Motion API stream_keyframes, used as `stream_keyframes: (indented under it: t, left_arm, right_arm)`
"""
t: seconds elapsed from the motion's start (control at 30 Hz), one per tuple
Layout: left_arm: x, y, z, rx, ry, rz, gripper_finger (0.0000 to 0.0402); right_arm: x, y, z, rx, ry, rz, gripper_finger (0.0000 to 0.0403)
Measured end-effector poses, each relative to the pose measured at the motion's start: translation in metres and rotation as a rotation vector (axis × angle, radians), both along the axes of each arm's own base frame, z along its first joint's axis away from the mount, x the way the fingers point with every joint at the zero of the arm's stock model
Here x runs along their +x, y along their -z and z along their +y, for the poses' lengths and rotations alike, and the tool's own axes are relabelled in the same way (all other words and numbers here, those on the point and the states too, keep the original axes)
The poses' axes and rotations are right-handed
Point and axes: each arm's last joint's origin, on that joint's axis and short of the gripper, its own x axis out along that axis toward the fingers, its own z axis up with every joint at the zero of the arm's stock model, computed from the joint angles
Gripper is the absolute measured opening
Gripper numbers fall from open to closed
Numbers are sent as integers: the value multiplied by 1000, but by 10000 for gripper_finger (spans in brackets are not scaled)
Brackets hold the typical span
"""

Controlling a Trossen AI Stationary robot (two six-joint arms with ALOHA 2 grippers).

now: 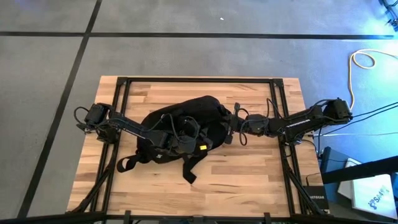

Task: Unpack backpack
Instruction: Close the black backpack

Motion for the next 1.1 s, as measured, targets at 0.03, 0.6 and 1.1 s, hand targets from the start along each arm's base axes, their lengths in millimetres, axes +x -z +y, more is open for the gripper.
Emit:
stream_keyframes:
  t: [0.03, 0.6, 1.1]
  left_arm:
    - [0, 0, 0, 0, 0, 1, 106]
    - [-2, 6, 10, 0, -62, 44, 34]
    - [5, 1, 16, -48, 67, 3, 67]
  right_arm:
    - [0, 0, 0, -1, 1, 2, 0]
    - [0, 2, -1, -4, 20, 19, 0]
    - [0, 2, 0, -2, 1, 20, 0]
